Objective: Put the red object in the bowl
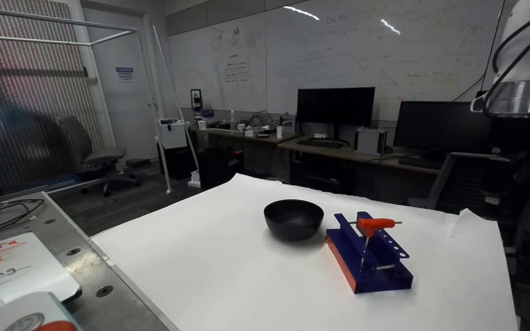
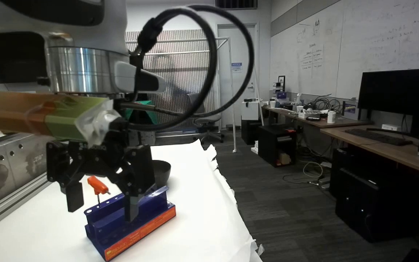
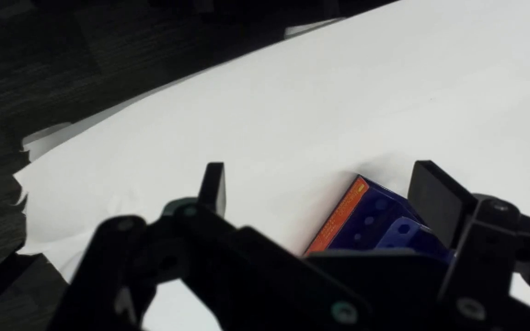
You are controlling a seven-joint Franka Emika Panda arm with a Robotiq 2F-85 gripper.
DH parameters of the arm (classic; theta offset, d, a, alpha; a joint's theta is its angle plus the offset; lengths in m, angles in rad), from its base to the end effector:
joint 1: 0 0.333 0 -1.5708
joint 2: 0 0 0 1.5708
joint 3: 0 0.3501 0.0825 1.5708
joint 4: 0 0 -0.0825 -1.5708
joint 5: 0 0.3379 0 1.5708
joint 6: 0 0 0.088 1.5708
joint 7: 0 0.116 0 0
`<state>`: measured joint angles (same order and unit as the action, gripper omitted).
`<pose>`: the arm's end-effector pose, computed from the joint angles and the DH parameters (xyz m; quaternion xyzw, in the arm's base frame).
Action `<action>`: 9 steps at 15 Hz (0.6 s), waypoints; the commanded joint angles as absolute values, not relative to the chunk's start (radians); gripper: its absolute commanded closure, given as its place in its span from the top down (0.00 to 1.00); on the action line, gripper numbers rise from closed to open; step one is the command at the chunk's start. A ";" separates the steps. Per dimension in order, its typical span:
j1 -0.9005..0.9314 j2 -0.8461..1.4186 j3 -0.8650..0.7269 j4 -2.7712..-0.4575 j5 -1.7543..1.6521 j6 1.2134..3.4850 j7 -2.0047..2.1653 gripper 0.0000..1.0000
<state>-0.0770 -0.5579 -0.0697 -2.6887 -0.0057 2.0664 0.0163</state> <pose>0.2919 -0.0444 0.4423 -0.9966 0.0741 0.0317 0.0179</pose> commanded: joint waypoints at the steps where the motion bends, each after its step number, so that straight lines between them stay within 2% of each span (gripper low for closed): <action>1: -0.017 -0.341 -0.004 -2.509 0.061 2.070 0.092 1.00; 9: 0.047 -0.009 0.041 -2.271 -0.009 2.236 -0.111 1.00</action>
